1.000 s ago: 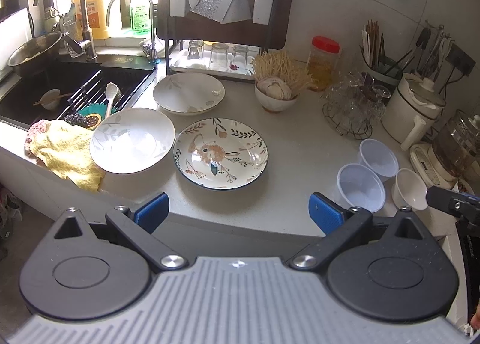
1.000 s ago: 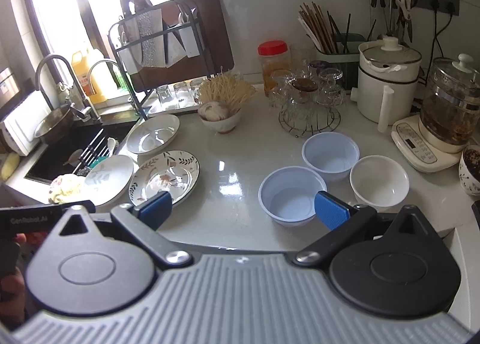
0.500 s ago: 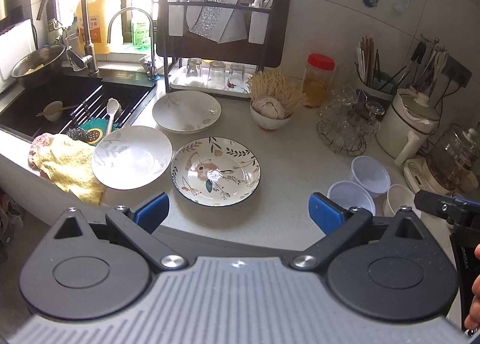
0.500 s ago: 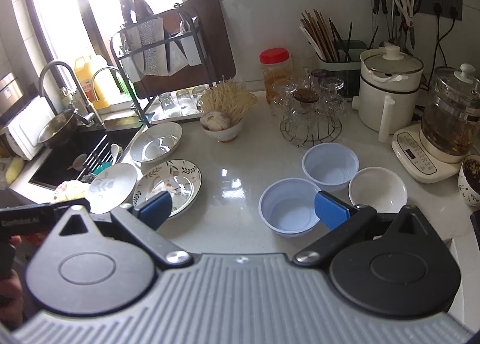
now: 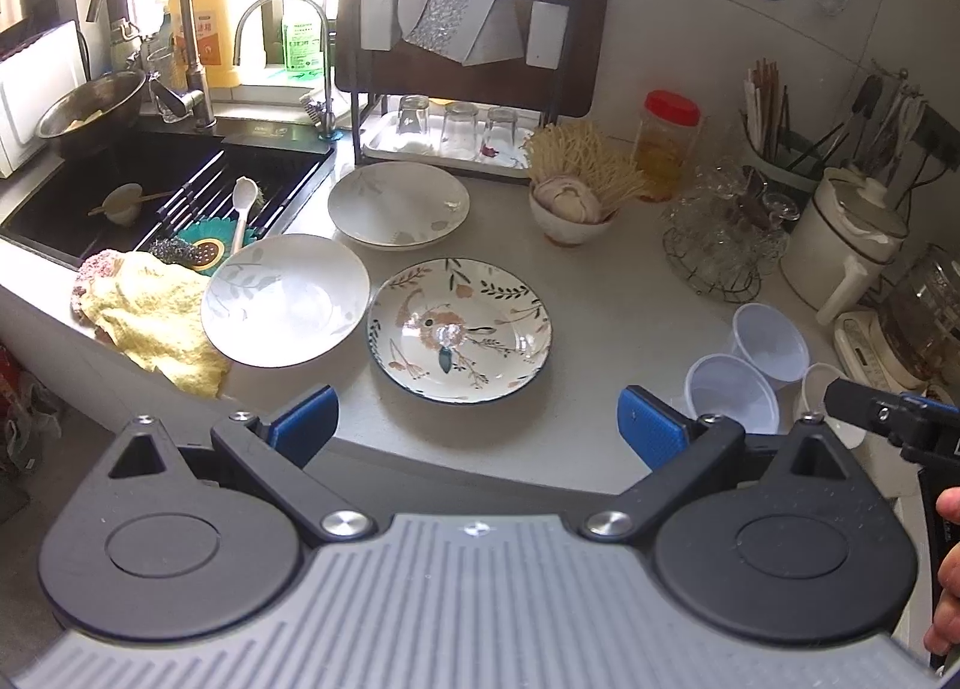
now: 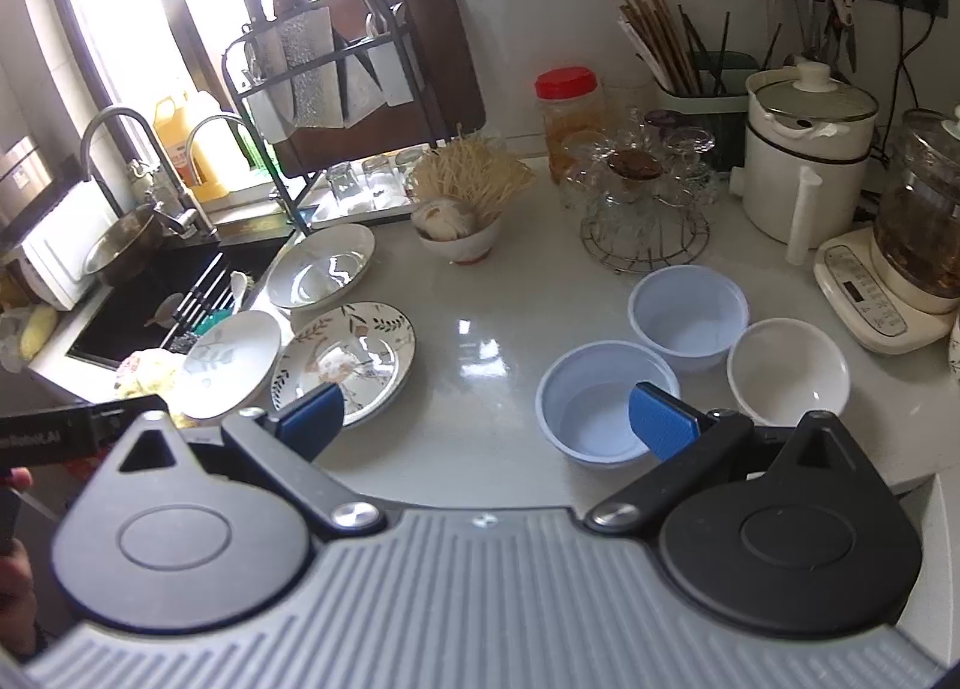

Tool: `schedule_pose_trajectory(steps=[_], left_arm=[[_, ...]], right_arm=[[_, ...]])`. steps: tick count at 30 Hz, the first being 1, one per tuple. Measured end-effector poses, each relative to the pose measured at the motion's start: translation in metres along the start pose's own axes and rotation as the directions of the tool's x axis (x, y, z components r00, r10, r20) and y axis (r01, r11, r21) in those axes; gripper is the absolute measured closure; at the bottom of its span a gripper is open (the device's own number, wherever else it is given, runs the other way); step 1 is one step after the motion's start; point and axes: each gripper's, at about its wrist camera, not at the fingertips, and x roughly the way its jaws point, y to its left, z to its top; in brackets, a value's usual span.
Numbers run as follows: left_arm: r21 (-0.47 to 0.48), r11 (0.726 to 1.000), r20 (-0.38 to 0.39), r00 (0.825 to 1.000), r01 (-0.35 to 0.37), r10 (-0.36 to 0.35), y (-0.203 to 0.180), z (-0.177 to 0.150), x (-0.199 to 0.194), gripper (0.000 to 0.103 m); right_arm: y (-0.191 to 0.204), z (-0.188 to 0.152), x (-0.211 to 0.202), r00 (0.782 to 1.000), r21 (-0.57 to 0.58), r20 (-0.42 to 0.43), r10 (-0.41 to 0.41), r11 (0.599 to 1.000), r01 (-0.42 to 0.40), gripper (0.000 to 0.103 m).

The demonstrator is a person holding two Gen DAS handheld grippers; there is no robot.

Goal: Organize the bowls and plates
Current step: 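Move both grippers toward the rim of the large white leaf-pattern bowl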

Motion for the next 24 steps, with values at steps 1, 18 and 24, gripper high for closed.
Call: schedule_pose_trajectory(steps=[1,18,24], left_arm=[[-0.003,1.000,-0.004,1.000,0.000,0.000,0.003,0.002,0.003,0.002],[-0.037,0.998,-0.068,0.997,0.042,-0.044,0.121,0.056,0.084,0.002],[-0.027,0.999,-0.123,0.992,0.036,-0.039,0.174,0.071,0.130,0.002]], right_arm=[[0.002,0.001,0.003,1.000,0.005,0.001,-0.002,1.000,0.002,0.000],[0.088,0.028,0.078,0.998,0.081,-0.036,0.055,0.995,-0.052,0.000],[0.126,0.023,0.126,0.989,0.144,-0.118,0.094,0.987,-0.077,0.002]])
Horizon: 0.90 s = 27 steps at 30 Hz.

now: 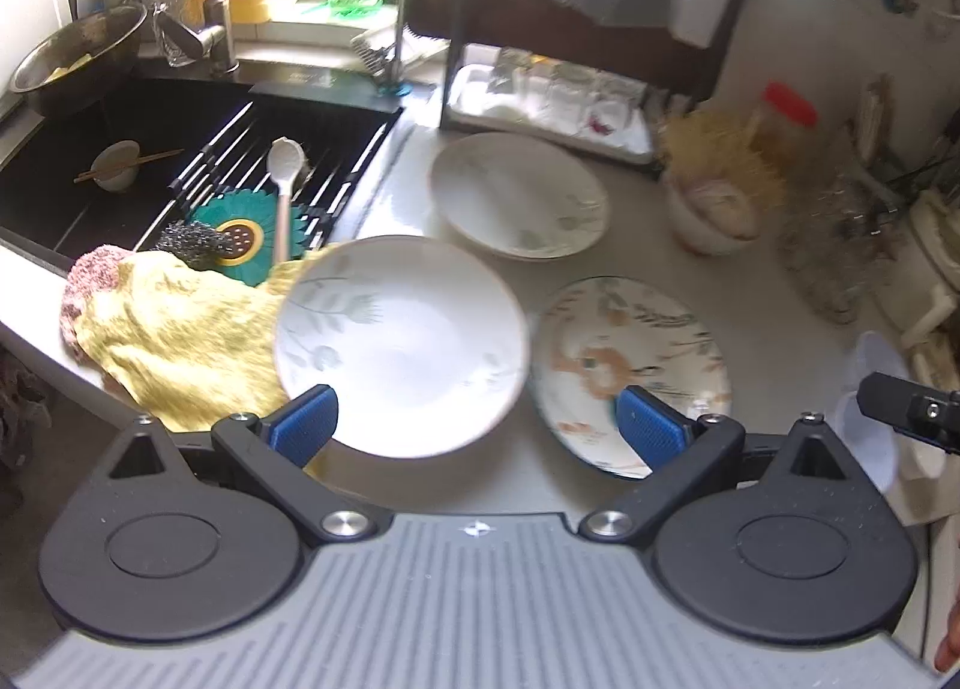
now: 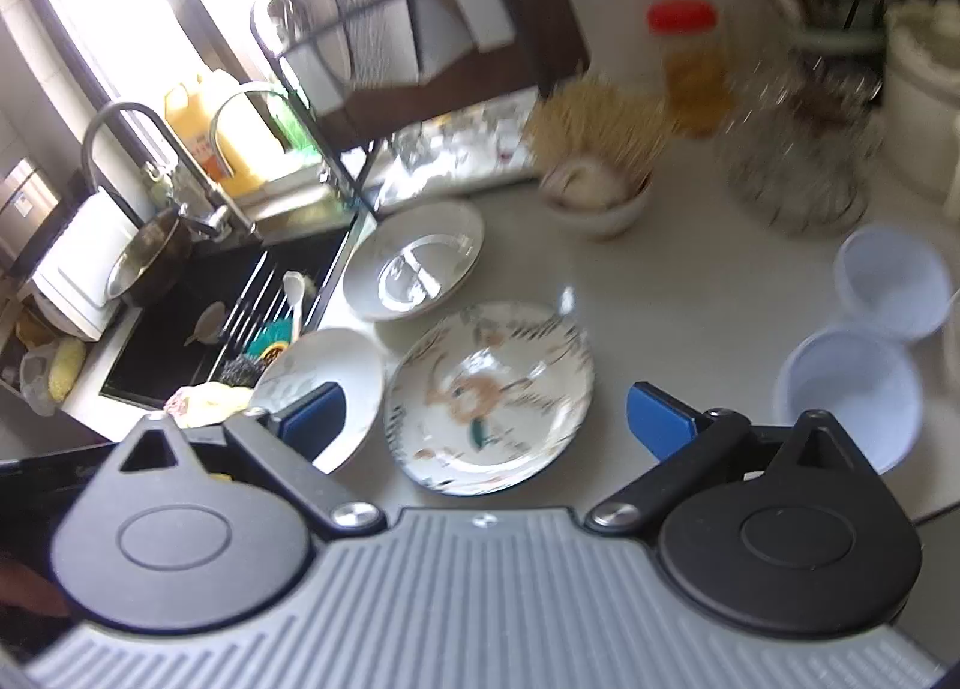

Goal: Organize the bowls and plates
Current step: 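Move both grippers toward the rim of the large white leaf-pattern bowl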

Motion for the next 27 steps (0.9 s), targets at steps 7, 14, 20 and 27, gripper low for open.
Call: schedule_pose_trajectory(steps=[7,14,20,27], left_arm=[[0.009,0.999,-0.076,0.996,0.051,-0.050,0.056,0.024,0.050,0.002],[0.101,0.993,-0.136,0.990,0.058,-0.044,0.106,0.043,0.090,0.002],[0.165,0.979,-0.181,0.980,0.118,-0.087,0.128,0.048,0.123,0.002],[0.095,0.963,-0.223,0.949,0.250,-0.224,0.146,0.058,0.154,0.003]], right_arm=[[0.046,-0.011,0.055,0.996,0.040,-0.088,0.022,0.999,-0.019,0.005],[0.069,-0.026,0.108,0.984,0.148,-0.177,0.017,0.989,0.010,0.019],[0.080,-0.041,0.140,0.972,0.246,-0.232,0.035,0.969,0.024,0.026],[0.087,-0.053,0.165,0.965,0.313,-0.264,-0.005,0.946,0.091,0.041]])
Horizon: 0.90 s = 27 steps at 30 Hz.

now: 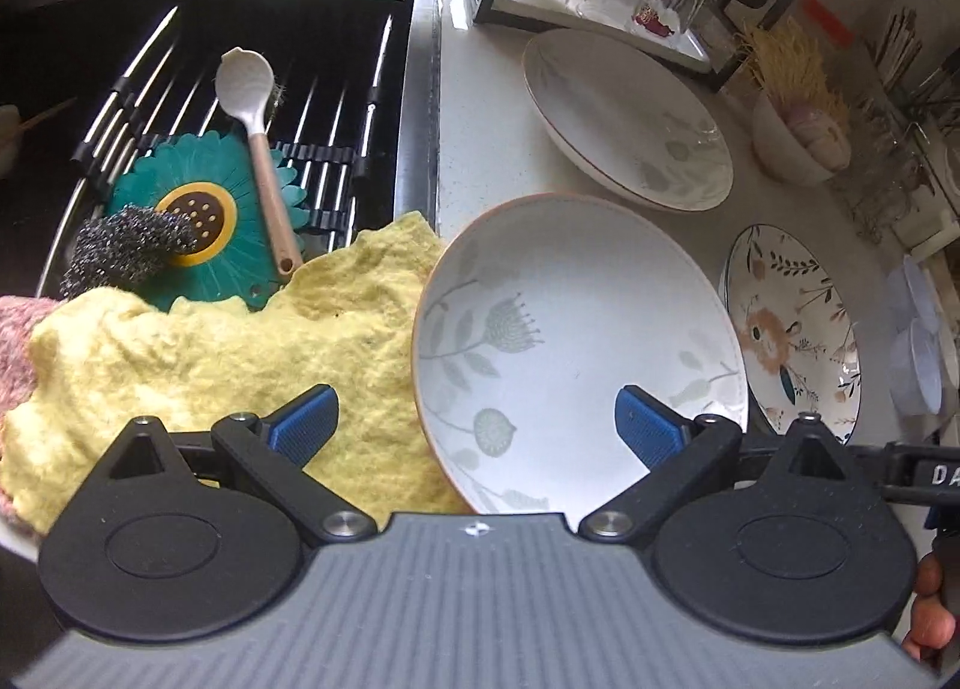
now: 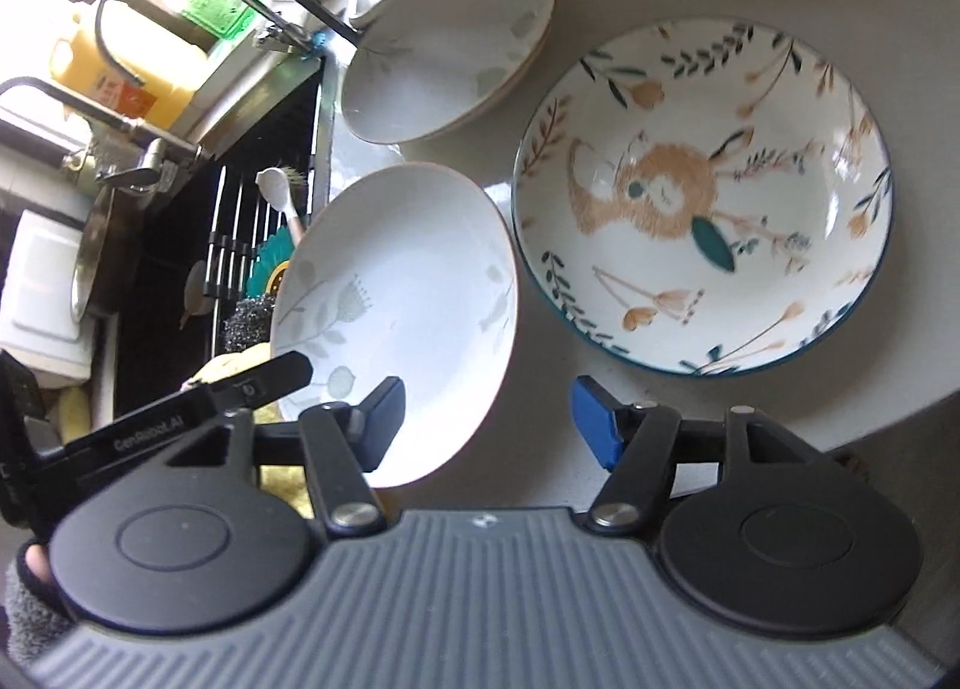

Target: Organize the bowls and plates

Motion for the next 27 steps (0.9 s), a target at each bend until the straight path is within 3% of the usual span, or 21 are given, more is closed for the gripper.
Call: schedule_pose_trajectory(steps=[2,5,7,10,14,16,19,24,27], left_arm=[[0.011,1.000,0.009,1.000,0.011,-0.011,0.005,0.004,0.002,0.004],[0.004,1.000,-0.001,1.000,0.017,-0.017,0.013,0.009,0.009,0.016],[0.001,0.999,-0.008,0.999,0.039,-0.039,0.019,0.013,0.013,0.025],[0.007,0.999,-0.040,0.998,0.053,-0.053,0.024,0.019,0.019,0.043],[-0.013,0.996,-0.054,0.995,0.088,-0.089,0.030,0.023,0.023,0.058],[-0.005,0.996,-0.062,0.994,0.087,-0.087,0.032,0.024,0.026,0.074],[-0.001,0.995,-0.068,0.993,0.102,-0.101,0.034,0.024,0.027,0.090],[0.016,0.996,-0.064,0.994,0.091,-0.090,0.029,0.021,0.025,0.090],[0.015,0.996,-0.050,0.995,0.087,-0.086,0.030,0.019,0.021,0.090]], right_arm=[[-0.001,-0.001,0.005,1.000,0.014,0.010,-0.013,1.000,0.013,0.045],[-0.001,0.000,0.010,0.998,0.015,0.038,-0.043,0.999,0.043,0.051],[0.002,0.001,0.013,0.997,0.009,0.051,-0.063,0.998,0.063,0.064],[0.002,0.001,0.017,0.996,0.030,0.051,-0.074,0.997,0.072,0.075],[0.003,-0.001,0.020,0.996,0.041,0.064,-0.069,0.997,0.066,0.081],[0.003,-0.001,0.022,0.995,0.037,0.075,-0.073,0.997,0.070,0.082],[0.002,-0.002,0.025,0.991,0.023,0.096,-0.095,0.995,0.094,0.083],[0.001,-0.002,0.028,0.992,-0.008,0.113,-0.054,0.998,0.055,0.092],[0.005,-0.001,0.029,0.992,-0.034,0.116,-0.053,0.998,0.057,0.092]])
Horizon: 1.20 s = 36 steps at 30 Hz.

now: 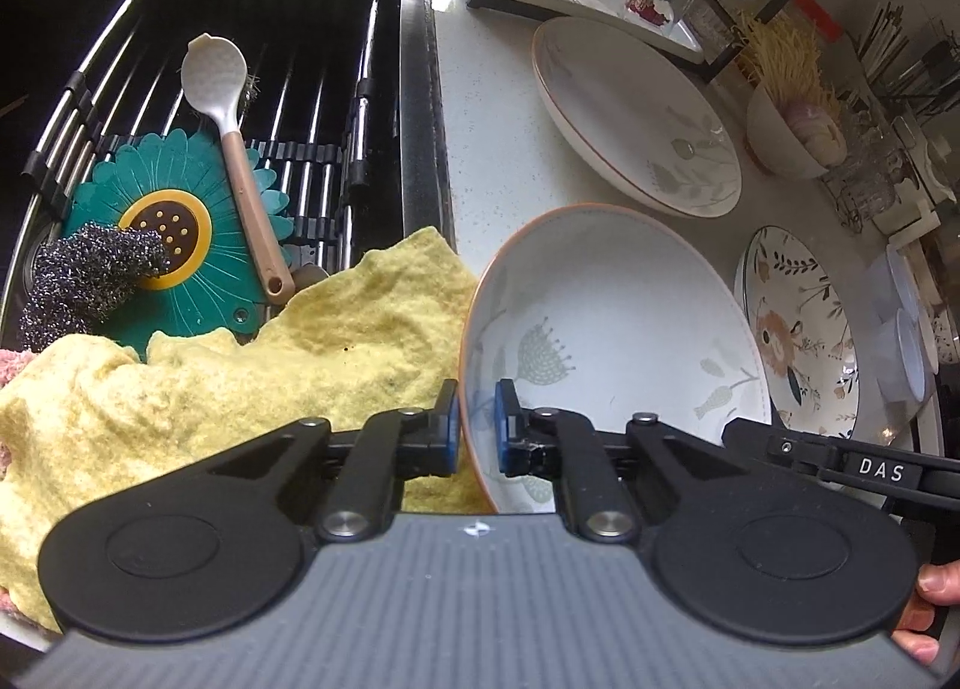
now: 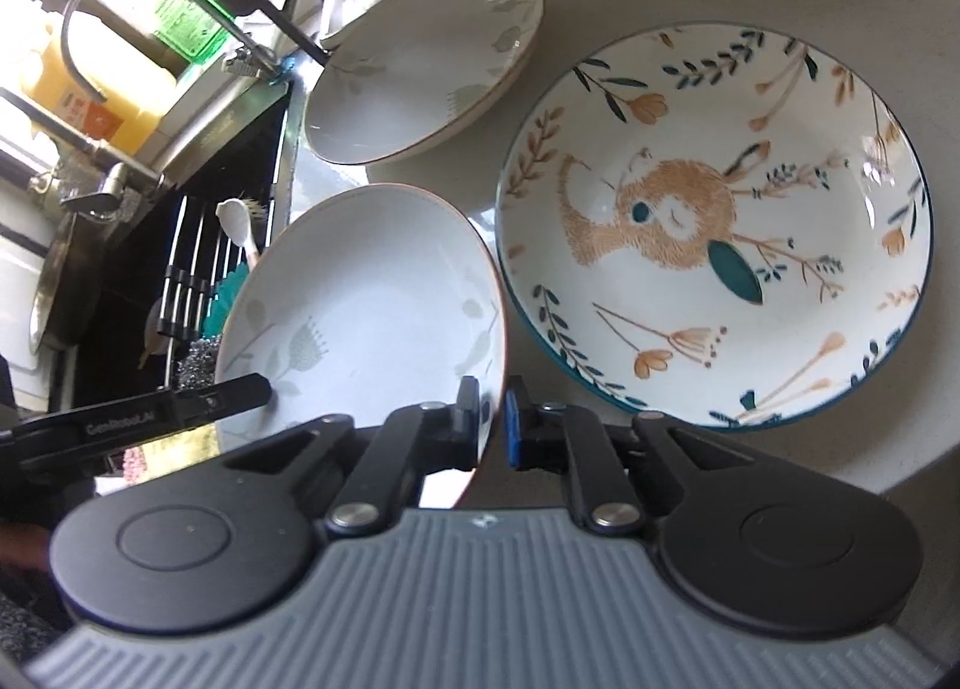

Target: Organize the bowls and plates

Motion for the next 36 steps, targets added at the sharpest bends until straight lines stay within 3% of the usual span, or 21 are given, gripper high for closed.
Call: schedule_pose_trajectory(steps=[8,16,30,36], left_arm=[[-0.034,0.999,0.042,0.999,0.016,-0.015,-0.003,-0.001,-0.023,0.091],[-0.030,0.999,0.091,0.996,0.015,-0.012,-0.024,0.007,-0.051,0.091],[-0.004,0.997,0.161,0.984,0.073,-0.071,-0.110,0.027,-0.057,0.092],[-0.035,0.997,0.158,0.985,0.067,-0.061,-0.150,0.024,-0.033,0.091]], right_arm=[[0.009,0.006,-0.018,0.998,-0.101,0.055,0.032,0.995,-0.027,0.091],[0.012,0.022,-0.044,0.993,-0.126,0.097,0.067,0.990,-0.054,0.091],[-0.034,0.066,-0.096,0.975,-0.132,0.218,0.043,0.991,-0.015,0.091],[-0.068,0.088,-0.102,0.973,-0.140,0.230,0.018,0.990,0.015,0.092]])
